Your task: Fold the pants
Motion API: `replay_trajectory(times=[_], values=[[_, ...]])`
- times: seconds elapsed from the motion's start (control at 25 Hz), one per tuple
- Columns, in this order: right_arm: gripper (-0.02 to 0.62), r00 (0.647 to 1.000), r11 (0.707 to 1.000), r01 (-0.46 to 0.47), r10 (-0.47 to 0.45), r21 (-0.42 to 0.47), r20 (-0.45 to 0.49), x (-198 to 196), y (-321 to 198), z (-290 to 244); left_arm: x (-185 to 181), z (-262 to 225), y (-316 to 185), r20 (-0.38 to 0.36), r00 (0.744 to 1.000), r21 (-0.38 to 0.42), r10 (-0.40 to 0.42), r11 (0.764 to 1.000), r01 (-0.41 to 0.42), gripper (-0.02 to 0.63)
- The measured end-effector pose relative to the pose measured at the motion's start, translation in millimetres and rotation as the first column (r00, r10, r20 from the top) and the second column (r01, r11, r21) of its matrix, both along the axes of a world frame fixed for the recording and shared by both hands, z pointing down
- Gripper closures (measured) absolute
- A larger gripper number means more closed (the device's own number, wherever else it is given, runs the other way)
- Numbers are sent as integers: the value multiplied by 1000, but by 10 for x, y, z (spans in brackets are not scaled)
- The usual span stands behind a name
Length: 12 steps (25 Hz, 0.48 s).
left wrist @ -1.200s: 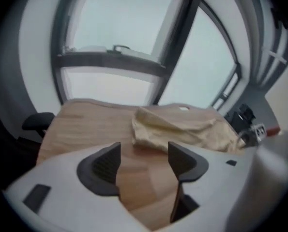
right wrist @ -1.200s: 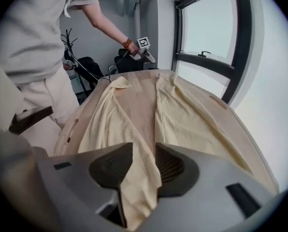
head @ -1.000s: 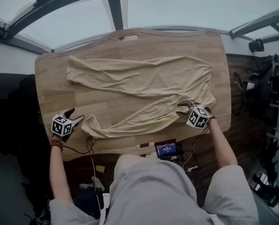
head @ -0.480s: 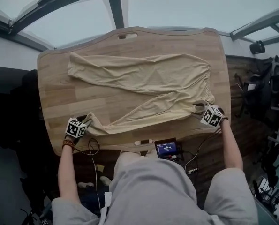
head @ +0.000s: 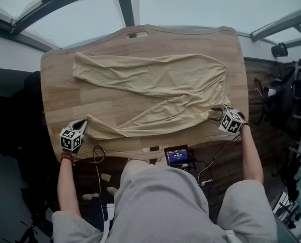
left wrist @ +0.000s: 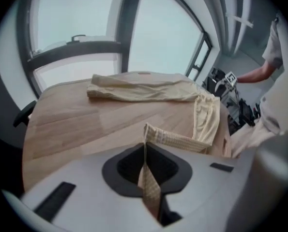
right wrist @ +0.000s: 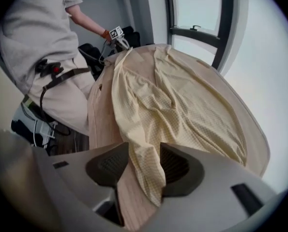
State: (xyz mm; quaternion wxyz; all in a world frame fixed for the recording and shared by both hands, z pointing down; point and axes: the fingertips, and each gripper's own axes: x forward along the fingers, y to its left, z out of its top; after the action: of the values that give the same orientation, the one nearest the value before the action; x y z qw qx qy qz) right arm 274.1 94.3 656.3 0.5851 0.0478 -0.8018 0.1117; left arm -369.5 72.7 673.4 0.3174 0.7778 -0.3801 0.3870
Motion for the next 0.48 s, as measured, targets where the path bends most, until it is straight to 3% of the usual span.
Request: replay_trajectory(times=[0.12,0.24,0.28,0.36,0.48], values=[[386,993,994,102,-103,-29,-50,25,166,183,-103,-271,-179,-60,992,101,-115,988,121,586],[371,983,984,175,-173,18,-66,-150,179,307,-93,-508,-279,-99,984,164,-145,973,160,586],[390,984,983,170,-166,62,-67,-219,114,334,-96,-583,-295,-103,984,179,-143,971,160,586],[555,992,985,121,-117,126,-45,-317,-10,345,-133,-699,-308,-97,985,198,-142,967,159,586],[578,998,990,70,-70,119,0,-324,-18,253,-266,-807,-309,-80,983,210,-168,961,181,586]])
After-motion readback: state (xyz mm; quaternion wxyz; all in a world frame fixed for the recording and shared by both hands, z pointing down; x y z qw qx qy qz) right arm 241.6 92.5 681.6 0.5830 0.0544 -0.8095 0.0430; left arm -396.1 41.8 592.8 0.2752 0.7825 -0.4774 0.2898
